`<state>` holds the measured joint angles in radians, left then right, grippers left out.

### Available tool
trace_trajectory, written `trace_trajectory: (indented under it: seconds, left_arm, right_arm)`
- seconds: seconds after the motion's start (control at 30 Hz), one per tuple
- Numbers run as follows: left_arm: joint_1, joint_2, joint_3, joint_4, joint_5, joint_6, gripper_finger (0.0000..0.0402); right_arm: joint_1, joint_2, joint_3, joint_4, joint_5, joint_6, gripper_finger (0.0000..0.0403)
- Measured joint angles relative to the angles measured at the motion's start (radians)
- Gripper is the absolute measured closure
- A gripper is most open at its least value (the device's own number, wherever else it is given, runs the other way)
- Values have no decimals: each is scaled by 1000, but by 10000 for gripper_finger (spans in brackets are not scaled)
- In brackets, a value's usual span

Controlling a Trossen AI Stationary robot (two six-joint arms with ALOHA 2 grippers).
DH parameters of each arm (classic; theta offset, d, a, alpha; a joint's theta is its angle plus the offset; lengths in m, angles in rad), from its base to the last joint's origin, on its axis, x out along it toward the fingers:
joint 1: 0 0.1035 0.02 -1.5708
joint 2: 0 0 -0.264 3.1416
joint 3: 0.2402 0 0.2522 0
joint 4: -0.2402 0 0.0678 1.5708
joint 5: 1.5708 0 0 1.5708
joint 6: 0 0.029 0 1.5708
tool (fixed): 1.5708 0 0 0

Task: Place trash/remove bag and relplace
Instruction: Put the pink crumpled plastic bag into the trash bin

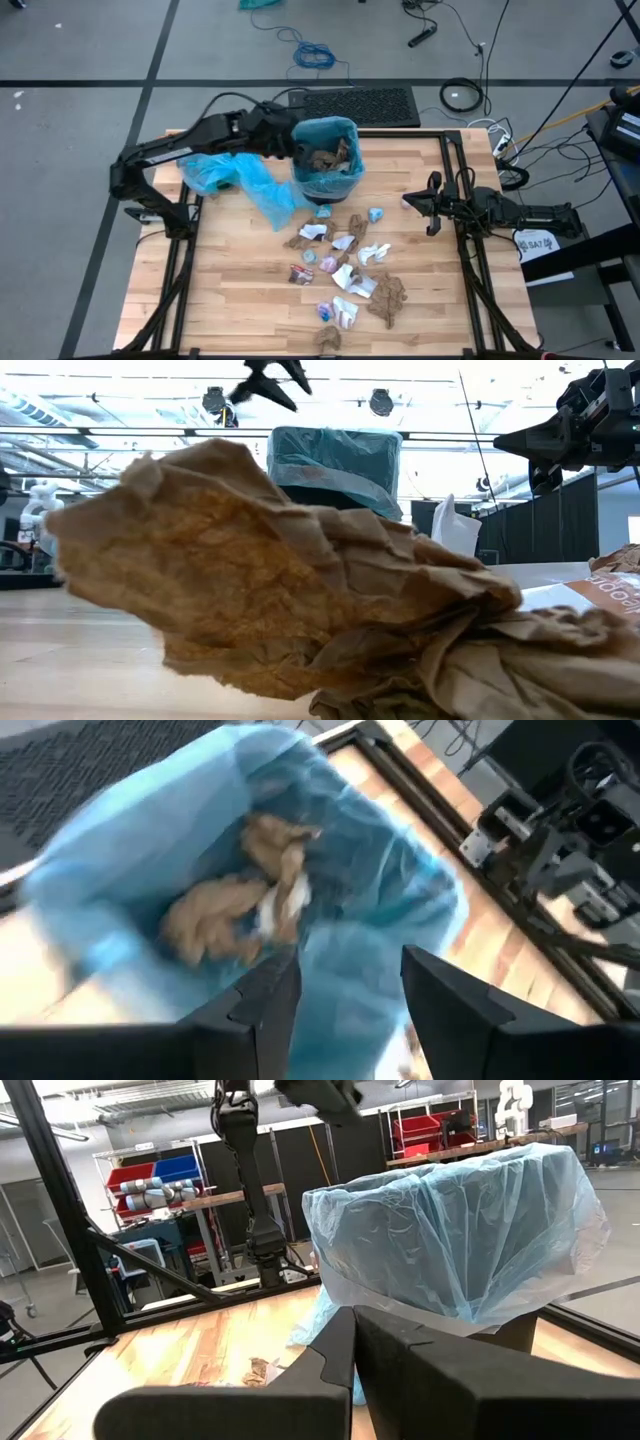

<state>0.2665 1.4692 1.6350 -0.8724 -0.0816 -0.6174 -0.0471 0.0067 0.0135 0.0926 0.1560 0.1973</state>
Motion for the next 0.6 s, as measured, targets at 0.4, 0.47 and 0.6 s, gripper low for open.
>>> trace_trajectory:
  seconds: [0.4, 0.47, 0.6]
  left_arm:
    - [-378, -169, -72, -538, -358, -414, 224]
    - [-439, -189, -123, -531, -380, -486, 224]
    - [-548, -222, -261, -522, -390, -631, 224]
  right_arm:
    - [-2, 1, 0, 44, 1, 113, 403]
    - [2, 6, 10, 44, -11, 139, 403]
    - [28, 75, 107, 6, -25, 117, 403]
